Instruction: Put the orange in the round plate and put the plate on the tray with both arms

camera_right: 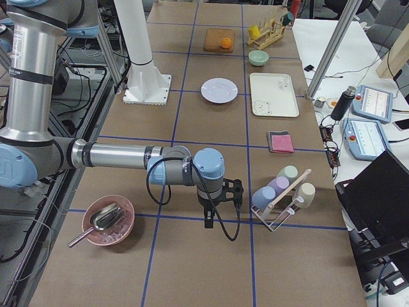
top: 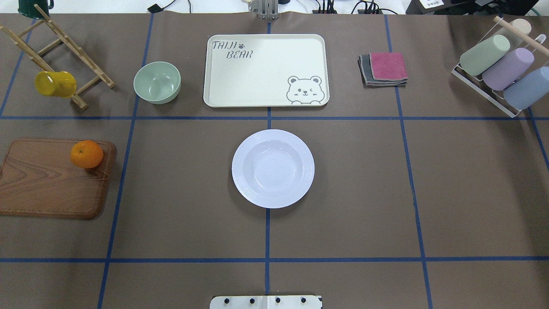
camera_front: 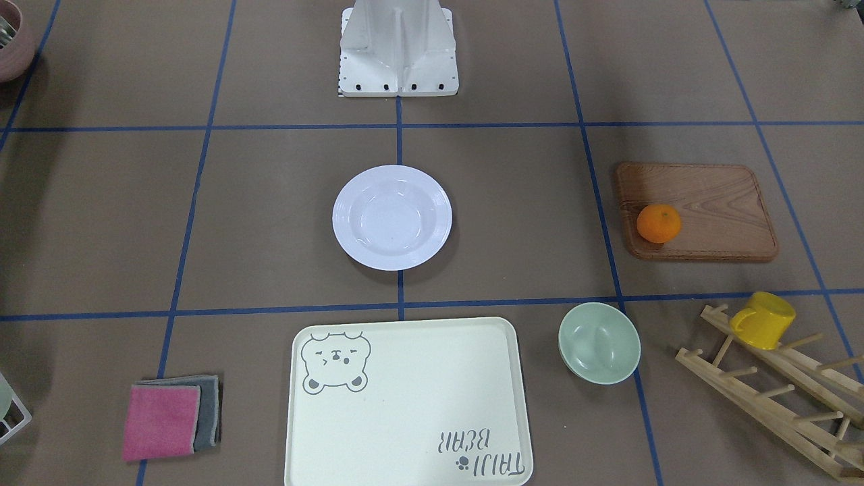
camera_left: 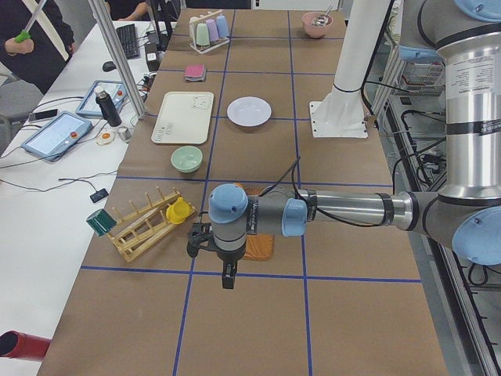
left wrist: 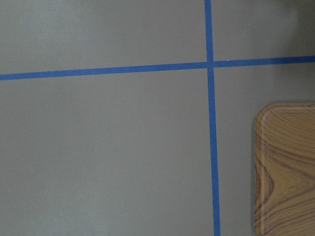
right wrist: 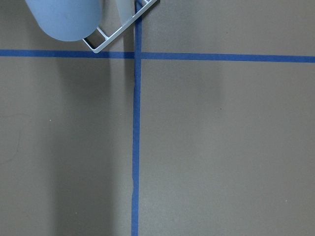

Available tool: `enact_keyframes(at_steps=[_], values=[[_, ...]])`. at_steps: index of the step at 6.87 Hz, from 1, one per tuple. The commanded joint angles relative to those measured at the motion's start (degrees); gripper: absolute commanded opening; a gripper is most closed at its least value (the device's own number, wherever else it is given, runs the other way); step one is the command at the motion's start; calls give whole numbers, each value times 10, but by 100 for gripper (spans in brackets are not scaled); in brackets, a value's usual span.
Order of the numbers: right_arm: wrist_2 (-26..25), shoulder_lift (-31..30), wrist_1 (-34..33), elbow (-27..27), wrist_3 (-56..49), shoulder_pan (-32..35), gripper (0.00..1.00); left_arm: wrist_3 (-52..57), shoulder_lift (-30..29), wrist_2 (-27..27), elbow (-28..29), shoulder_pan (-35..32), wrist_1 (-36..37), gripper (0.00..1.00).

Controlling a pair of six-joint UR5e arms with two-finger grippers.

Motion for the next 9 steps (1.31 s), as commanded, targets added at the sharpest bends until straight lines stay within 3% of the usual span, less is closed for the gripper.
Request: enact_keyframes(at_steps=[1,3,4,5,6,7,8,9], values=[[0,0,3,1,0,0,100,-1,1,-14,-12,0,-3,98],[1,5,3,3,0,0,100,0,-2,-17,-25,1,-19,98],[16,13,4,6,0,0,100,-4,-4,-25,-31,3,-56,98],[17,20,34,9,0,-2,100,-7,-39,-22,-19,16,-143,98],[13,19,91,10,1,-3,100,0,-29,-49,-18,18,-171,98],[14,20,116,13,10,-20,100,-9,-31,-110,-16,25,-204,98],[16,20,118,22,31,-38,100,-50,-36,-141,-16,79,-226,98],[12,18,119,44,90,-65,100,-159,-40,-138,-16,117,-282,98]])
